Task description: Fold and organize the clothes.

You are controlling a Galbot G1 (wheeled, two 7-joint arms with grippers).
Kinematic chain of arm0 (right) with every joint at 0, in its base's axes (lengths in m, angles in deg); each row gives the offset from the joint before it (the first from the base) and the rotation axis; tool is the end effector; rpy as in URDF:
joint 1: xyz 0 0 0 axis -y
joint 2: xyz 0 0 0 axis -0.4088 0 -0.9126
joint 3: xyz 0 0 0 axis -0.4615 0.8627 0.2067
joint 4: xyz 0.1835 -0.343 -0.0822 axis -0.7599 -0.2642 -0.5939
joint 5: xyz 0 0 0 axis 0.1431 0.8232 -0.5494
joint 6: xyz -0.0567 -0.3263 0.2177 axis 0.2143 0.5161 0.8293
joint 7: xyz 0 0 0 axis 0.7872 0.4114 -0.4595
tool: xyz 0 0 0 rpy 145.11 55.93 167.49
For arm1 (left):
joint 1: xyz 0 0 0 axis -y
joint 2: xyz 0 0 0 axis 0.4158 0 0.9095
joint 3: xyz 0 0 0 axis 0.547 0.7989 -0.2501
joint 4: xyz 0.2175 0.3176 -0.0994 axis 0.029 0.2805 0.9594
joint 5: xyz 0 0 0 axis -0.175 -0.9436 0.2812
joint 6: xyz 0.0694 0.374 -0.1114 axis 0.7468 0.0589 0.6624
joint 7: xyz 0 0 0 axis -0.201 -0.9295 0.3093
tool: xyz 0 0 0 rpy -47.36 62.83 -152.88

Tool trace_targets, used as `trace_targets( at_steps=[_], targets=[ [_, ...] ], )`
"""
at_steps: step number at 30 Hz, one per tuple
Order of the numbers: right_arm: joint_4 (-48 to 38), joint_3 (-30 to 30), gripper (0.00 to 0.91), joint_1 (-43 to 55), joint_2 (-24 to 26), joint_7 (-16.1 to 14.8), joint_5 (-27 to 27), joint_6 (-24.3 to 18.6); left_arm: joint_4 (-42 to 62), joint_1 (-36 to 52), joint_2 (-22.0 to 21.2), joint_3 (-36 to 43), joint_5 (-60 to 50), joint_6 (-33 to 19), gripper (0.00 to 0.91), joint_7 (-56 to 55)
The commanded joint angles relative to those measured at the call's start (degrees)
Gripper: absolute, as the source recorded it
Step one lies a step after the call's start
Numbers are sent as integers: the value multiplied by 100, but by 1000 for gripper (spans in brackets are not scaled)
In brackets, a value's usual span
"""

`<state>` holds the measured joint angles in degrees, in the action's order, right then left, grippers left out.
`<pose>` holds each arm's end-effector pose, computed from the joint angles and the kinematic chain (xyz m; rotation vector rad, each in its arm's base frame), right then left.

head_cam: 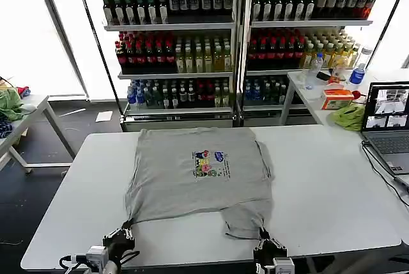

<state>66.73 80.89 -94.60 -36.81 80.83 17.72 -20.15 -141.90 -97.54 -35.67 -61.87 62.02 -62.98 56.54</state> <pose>0.1649 0.0477 -0.3261 0.0067 -2.6552 0.0682 0.1891 0.0598 -0.3522 -0.0058 -2.6371 -0.1033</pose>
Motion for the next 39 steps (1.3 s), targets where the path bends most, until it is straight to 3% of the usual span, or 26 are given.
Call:
trace_targets(
  at_steps=[1, 12, 20, 39],
  targets=[
    [71, -32, 0, 120, 2, -87, 29, -130, -119, 132, -93, 26, -61, -173, 0, -18],
    [-102, -317, 0, 784, -147, -531, 559, -491, -87, 689, -313, 86, -108, -440, 0, 35],
    [-391, -402, 0, 1726, -202, -811, 386, -394, 282, 1488, -244, 91, 140, -479, 0, 64],
    [-2386, -325, 0, 3699, -364, -1344, 53, -704, 1984, 3154, -88, 414, 638, -782, 0, 134]
  ],
)
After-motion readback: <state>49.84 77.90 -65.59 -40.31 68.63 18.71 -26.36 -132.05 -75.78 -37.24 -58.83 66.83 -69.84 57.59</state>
